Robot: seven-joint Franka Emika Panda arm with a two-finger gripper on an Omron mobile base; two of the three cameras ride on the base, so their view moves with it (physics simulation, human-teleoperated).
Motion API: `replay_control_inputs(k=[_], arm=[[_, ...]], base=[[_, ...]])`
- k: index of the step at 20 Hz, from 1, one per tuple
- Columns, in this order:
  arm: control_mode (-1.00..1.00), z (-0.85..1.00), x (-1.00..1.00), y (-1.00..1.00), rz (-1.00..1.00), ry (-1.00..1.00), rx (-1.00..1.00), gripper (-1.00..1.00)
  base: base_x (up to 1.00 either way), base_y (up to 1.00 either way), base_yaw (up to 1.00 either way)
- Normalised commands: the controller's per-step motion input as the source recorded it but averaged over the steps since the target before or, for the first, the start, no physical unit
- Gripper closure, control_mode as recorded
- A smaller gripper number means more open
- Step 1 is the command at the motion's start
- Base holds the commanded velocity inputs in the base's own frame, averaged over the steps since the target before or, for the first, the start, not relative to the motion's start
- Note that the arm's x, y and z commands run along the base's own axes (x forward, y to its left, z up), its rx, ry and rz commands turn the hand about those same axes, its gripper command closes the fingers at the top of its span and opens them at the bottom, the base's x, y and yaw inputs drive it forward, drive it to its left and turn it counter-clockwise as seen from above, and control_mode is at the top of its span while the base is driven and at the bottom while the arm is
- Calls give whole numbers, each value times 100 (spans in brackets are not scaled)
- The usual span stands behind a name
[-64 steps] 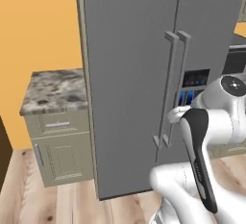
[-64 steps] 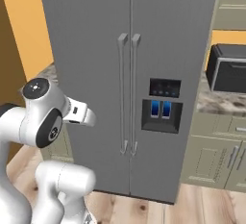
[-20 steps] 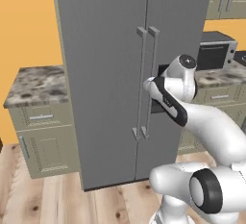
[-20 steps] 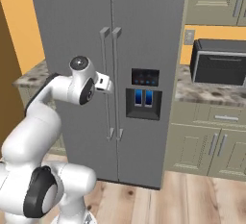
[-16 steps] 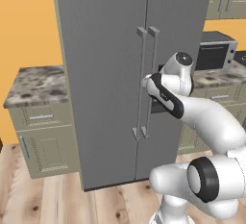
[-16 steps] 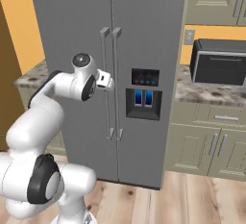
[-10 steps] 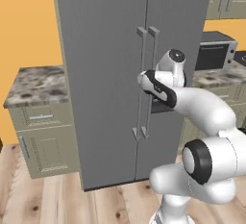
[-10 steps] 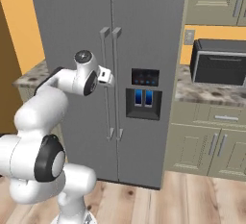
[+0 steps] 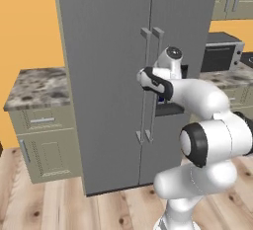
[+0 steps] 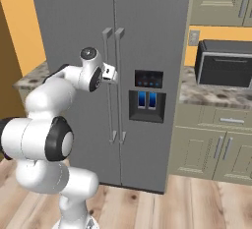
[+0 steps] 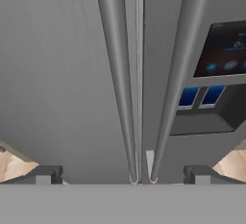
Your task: Retrieve the orange and banana from the fridge and place them into the bowl on the dining table.
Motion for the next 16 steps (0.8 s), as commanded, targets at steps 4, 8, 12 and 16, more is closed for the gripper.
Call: replay_control_inputs(k=[4, 8, 12, 16], arm=[[-100, 0, 42, -2, -1, -8, 0, -100], [-100, 0, 37, 0, 0, -15, 0, -100], [-100, -4, 34, 0, 0, -15, 0, -100], [-100, 0, 39, -2, 0, -3, 1, -100]], base=[[0, 0, 0], [0, 0, 0], [0, 0, 0], [0, 0, 0]])
